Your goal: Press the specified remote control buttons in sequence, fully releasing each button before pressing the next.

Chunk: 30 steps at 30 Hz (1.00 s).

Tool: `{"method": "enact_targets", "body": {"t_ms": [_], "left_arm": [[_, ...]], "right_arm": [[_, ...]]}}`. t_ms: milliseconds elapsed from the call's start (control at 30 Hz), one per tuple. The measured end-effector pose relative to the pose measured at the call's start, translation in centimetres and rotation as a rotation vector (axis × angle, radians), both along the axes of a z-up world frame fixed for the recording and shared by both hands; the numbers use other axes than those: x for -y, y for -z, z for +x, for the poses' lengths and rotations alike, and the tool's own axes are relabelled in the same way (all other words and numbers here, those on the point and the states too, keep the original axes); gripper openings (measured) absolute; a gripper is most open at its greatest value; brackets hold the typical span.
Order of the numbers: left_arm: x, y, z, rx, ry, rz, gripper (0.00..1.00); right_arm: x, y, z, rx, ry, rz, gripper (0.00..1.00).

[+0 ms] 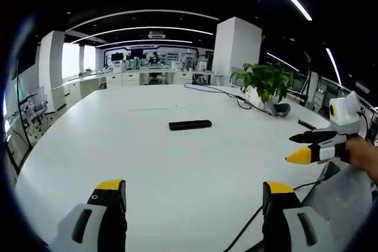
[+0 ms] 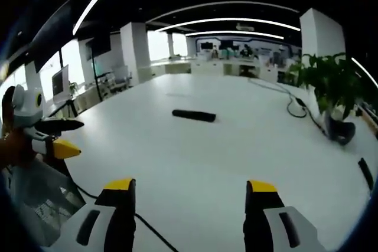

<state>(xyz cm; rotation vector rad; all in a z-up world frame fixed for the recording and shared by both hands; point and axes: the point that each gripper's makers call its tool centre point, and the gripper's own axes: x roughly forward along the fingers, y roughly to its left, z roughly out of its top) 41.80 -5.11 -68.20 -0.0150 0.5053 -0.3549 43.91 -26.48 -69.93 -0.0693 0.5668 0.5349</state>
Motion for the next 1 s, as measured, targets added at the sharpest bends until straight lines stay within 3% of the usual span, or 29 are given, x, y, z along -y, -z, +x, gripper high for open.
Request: {"method": "enact_targets", "body": {"t_ms": [1000], "left_arm": [[0.11,-0.08,0.04,0.007,0.005,0.01,1.0]], "right_arm": [[0.08,-0.01,0.09,0.006,-0.008,-0.02,0.75]]}}
